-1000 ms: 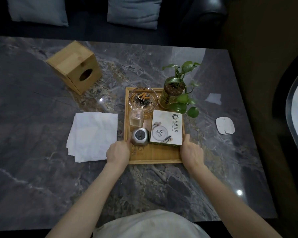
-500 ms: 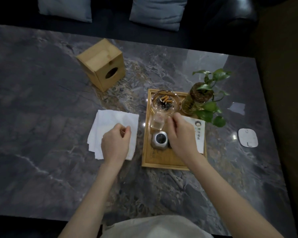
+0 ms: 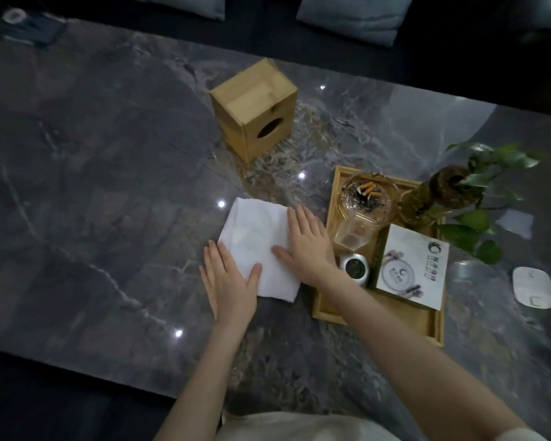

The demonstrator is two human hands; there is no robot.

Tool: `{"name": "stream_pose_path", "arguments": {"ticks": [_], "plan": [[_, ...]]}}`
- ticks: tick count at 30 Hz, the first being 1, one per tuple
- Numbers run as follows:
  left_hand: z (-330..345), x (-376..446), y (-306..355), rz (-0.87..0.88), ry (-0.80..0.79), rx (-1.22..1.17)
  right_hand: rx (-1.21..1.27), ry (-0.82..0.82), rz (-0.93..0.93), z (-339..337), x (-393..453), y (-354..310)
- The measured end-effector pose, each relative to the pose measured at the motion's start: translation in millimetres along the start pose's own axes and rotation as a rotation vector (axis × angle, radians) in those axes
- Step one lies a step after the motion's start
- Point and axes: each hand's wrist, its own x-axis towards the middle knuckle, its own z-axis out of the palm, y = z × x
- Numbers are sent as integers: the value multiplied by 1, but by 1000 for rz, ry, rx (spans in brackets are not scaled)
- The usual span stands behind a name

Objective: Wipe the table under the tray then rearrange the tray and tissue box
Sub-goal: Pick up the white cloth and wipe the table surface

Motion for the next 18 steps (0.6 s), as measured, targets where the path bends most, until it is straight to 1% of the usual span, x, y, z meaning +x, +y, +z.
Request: {"name": "stream_pose_path", "arguments": {"ticks": [3, 6, 9, 11, 12, 14, 15, 18], "plan": [[2, -4, 6, 20, 50, -13, 4, 91, 7, 3, -3, -8], [3, -6, 11, 46, 119, -52, 109, 114, 9, 3, -11, -18], [1, -6, 15, 63, 75, -220, 285, 101, 18, 0, -19, -26], [-4, -3, 20, 18, 65, -347, 395, 97, 33, -7, -22, -30], [-9, -2, 21, -34, 60, -395, 436, 87, 37, -12, -23, -31], [-19, 3, 23, -151, -5, -522, 515, 84, 29, -26, -27, -30], [-24, 5, 24, -196, -70, -641, 554, 95, 21, -35, -31, -29], [-45, -1, 27, -318, -341, -1125, 703, 122, 30, -63, -44, -16]]}}
